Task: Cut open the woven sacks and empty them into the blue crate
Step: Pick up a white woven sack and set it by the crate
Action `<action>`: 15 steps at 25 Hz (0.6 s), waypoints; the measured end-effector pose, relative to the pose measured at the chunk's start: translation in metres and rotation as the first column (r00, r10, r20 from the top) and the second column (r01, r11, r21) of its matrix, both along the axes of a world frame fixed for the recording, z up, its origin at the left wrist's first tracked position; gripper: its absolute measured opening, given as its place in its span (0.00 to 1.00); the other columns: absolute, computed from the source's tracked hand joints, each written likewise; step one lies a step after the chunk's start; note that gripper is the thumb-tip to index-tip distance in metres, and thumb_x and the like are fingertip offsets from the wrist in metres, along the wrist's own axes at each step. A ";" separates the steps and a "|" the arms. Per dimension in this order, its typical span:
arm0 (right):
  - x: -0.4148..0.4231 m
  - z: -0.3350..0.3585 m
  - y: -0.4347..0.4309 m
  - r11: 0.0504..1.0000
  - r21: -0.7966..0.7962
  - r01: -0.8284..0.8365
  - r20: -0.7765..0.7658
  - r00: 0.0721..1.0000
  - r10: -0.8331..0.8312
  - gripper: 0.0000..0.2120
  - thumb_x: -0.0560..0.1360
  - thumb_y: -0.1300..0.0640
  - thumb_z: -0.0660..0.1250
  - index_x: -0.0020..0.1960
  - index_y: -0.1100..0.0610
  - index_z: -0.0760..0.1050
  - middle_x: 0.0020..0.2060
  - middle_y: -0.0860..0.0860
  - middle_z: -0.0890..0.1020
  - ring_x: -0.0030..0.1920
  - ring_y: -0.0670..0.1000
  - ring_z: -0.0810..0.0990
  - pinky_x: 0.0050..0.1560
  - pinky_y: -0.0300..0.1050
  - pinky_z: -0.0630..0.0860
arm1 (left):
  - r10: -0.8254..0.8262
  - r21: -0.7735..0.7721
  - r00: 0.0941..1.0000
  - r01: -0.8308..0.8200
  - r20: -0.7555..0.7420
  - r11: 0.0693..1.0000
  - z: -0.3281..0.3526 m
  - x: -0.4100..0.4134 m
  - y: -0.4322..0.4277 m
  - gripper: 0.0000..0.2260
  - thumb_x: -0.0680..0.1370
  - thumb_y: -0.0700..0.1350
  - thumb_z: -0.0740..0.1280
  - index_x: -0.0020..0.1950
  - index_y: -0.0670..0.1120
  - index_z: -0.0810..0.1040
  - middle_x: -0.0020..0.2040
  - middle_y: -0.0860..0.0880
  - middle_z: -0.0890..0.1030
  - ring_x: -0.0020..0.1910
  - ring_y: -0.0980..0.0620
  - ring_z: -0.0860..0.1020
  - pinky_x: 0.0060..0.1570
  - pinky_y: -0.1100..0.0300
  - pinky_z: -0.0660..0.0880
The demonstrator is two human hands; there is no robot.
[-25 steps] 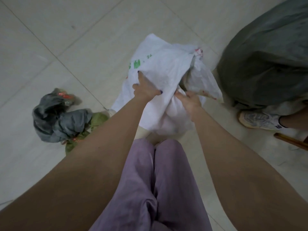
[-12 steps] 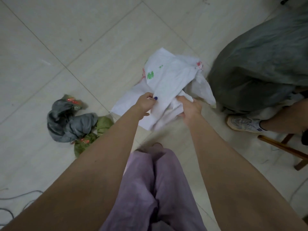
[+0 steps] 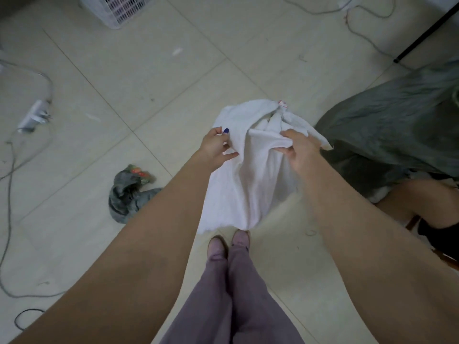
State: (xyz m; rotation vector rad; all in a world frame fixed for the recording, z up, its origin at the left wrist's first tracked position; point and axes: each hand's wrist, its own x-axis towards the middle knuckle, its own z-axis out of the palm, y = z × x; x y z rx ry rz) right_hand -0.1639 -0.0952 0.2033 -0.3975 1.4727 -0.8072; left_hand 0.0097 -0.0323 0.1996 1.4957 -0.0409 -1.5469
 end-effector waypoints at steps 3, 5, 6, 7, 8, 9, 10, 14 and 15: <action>0.006 0.021 -0.014 1.000 -0.003 0.003 -0.016 1.000 -0.003 0.14 0.77 0.56 0.67 0.62 0.58 0.75 0.52 0.55 0.78 0.52 0.55 0.76 0.57 0.33 0.72 | 0.044 -0.042 0.997 -0.047 -0.062 0.998 0.017 0.014 -0.008 0.10 0.80 0.34 0.56 0.42 0.45 0.66 0.41 0.48 0.72 0.39 0.52 0.73 0.50 0.50 0.74; 0.017 0.036 -0.019 0.998 -0.051 0.042 0.086 0.996 -0.038 0.18 0.74 0.58 0.70 0.62 0.60 0.74 0.52 0.59 0.78 0.51 0.58 0.78 0.52 0.46 0.78 | 0.070 -0.058 0.992 -0.076 -0.102 0.995 0.029 0.021 -0.016 0.12 0.80 0.32 0.56 0.39 0.44 0.67 0.38 0.48 0.72 0.38 0.52 0.73 0.56 0.48 0.73; 0.019 0.039 -0.024 0.990 -0.137 0.032 0.104 0.994 -0.018 0.21 0.73 0.65 0.70 0.65 0.64 0.71 0.50 0.60 0.78 0.46 0.57 0.80 0.44 0.47 0.81 | 0.088 -0.067 0.991 -0.095 -0.104 0.993 0.033 0.024 -0.020 0.12 0.80 0.31 0.55 0.39 0.42 0.67 0.37 0.47 0.72 0.37 0.51 0.73 0.56 0.47 0.73; 0.024 0.042 -0.026 0.983 -0.173 0.061 0.077 0.996 -0.048 0.23 0.72 0.70 0.69 0.66 0.66 0.69 0.48 0.61 0.77 0.41 0.55 0.80 0.37 0.47 0.82 | 0.106 -0.073 0.990 -0.113 -0.098 0.991 0.035 0.027 -0.024 0.12 0.79 0.30 0.55 0.38 0.42 0.67 0.37 0.47 0.72 0.37 0.51 0.72 0.55 0.45 0.73; 0.026 0.046 -0.030 0.983 -0.156 0.096 0.081 0.993 -0.085 0.23 0.71 0.72 0.68 0.64 0.67 0.69 0.46 0.61 0.76 0.38 0.54 0.79 0.34 0.47 0.82 | 0.112 -0.074 0.990 -0.119 -0.085 0.990 0.035 0.028 -0.028 0.12 0.79 0.29 0.55 0.39 0.41 0.68 0.37 0.46 0.71 0.36 0.51 0.72 0.56 0.44 0.73; 0.031 0.052 -0.031 0.987 -0.133 0.085 0.059 0.995 -0.078 0.19 0.71 0.73 0.68 0.60 0.68 0.70 0.44 0.60 0.76 0.37 0.53 0.79 0.33 0.47 0.82 | 0.113 -0.072 0.991 -0.119 -0.076 0.990 0.034 0.031 -0.034 0.11 0.78 0.28 0.55 0.39 0.41 0.68 0.37 0.46 0.71 0.36 0.50 0.71 0.56 0.43 0.74; 0.036 0.055 -0.036 0.991 -0.129 0.044 0.018 0.999 -0.042 0.12 0.71 0.74 0.67 0.53 0.67 0.72 0.43 0.60 0.77 0.36 0.52 0.78 0.32 0.46 0.82 | 0.113 -0.068 0.991 -0.118 -0.073 0.991 0.033 0.033 -0.040 0.11 0.78 0.28 0.55 0.40 0.40 0.68 0.37 0.45 0.71 0.36 0.50 0.71 0.56 0.43 0.74; 0.048 0.062 -0.079 0.988 -0.148 0.036 0.068 0.997 -0.026 0.10 0.69 0.74 0.69 0.46 0.65 0.72 0.41 0.59 0.77 0.39 0.54 0.80 0.40 0.49 0.83 | 0.173 -0.103 0.972 -0.190 -0.157 0.976 0.038 0.049 -0.089 0.09 0.78 0.28 0.56 0.43 0.40 0.69 0.38 0.47 0.73 0.37 0.51 0.74 0.58 0.43 0.73; 0.051 0.062 -0.096 0.984 -0.174 0.029 0.103 0.995 -0.011 0.11 0.69 0.74 0.69 0.47 0.66 0.73 0.41 0.59 0.78 0.41 0.55 0.80 0.44 0.52 0.82 | 0.199 -0.121 0.959 -0.226 -0.200 0.967 0.042 0.053 -0.107 0.09 0.78 0.29 0.56 0.43 0.40 0.69 0.38 0.46 0.73 0.37 0.51 0.74 0.57 0.44 0.72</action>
